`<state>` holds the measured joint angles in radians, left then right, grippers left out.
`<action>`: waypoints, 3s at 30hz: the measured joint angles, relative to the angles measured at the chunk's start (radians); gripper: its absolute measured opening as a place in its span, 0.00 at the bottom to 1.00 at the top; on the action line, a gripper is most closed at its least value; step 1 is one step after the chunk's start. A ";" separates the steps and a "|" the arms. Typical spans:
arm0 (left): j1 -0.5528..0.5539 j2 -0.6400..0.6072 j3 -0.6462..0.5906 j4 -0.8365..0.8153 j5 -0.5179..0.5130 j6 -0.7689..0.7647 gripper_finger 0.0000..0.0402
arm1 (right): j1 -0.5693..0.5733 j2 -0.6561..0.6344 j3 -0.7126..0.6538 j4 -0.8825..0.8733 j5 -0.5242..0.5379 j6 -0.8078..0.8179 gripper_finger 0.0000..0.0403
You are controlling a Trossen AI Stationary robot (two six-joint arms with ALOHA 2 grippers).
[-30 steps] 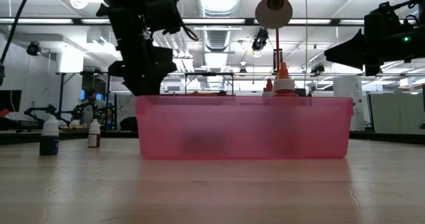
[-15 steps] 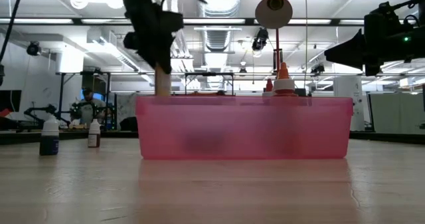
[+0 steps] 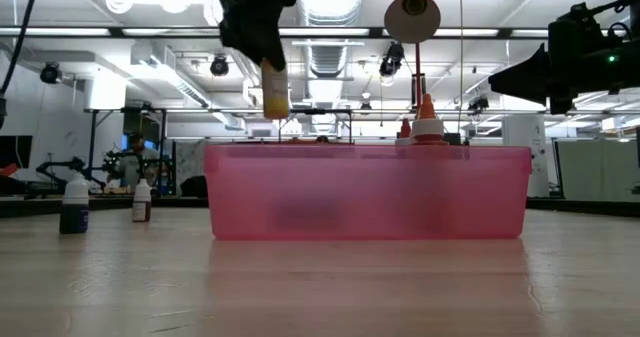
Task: Pick & Place food coloring
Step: Put the large yellow food coloring bottle into the red bin
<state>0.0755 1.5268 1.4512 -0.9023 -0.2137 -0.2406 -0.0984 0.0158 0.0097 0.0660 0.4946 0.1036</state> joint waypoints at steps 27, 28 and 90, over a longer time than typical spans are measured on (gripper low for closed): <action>-0.122 0.343 0.250 0.145 0.002 0.193 0.32 | 0.000 0.000 0.000 0.000 0.000 0.000 0.32; -0.123 0.343 0.244 0.159 0.003 0.193 0.32 | 0.000 0.000 0.000 0.000 0.000 0.000 0.32; -0.163 0.568 0.228 0.325 -0.039 0.154 0.50 | 0.000 0.000 0.000 0.000 0.000 0.000 0.32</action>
<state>-0.0875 2.0945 1.6791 -0.5773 -0.2529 -0.0869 -0.0982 0.0154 0.0097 0.0658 0.4946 0.1040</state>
